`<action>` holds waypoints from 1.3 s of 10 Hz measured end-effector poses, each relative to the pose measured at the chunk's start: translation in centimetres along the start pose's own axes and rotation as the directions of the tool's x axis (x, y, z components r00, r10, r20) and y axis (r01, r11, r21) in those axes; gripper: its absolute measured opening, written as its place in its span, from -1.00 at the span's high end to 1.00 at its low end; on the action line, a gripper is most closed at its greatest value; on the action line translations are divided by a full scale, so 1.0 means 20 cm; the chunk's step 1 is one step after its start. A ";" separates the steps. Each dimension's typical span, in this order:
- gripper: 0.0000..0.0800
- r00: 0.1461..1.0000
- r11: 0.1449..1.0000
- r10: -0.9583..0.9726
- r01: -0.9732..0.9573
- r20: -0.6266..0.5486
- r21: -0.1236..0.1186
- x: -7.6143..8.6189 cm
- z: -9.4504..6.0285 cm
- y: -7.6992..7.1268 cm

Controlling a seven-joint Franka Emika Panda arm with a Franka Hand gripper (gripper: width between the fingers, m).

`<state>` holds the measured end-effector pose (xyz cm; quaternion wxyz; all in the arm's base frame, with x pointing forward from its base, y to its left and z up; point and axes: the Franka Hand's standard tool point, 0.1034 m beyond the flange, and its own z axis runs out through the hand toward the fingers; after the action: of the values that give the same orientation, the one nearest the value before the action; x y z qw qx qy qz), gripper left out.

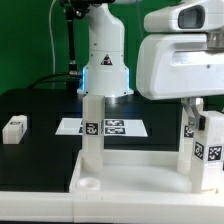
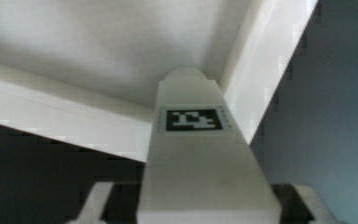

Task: Assemble desk

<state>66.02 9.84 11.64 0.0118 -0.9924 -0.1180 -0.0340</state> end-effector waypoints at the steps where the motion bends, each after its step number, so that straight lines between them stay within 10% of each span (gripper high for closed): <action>1: 0.28 1.000 1.000 -0.001 0.001 0.000 0.000 0.00 0.00 0.00; 5: 0.28 0.916 0.916 0.402 -0.402 0.002 0.012 0.00 0.00 0.01; 13: 0.27 0.389 0.389 0.921 -0.921 0.024 0.006 0.00 0.01 0.03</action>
Offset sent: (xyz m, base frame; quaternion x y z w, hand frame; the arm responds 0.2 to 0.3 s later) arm -0.0017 0.0038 -0.0042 0.0242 -0.0148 0.2397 0.9704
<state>66.14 9.33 11.49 0.0366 -0.8923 0.4498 -0.0122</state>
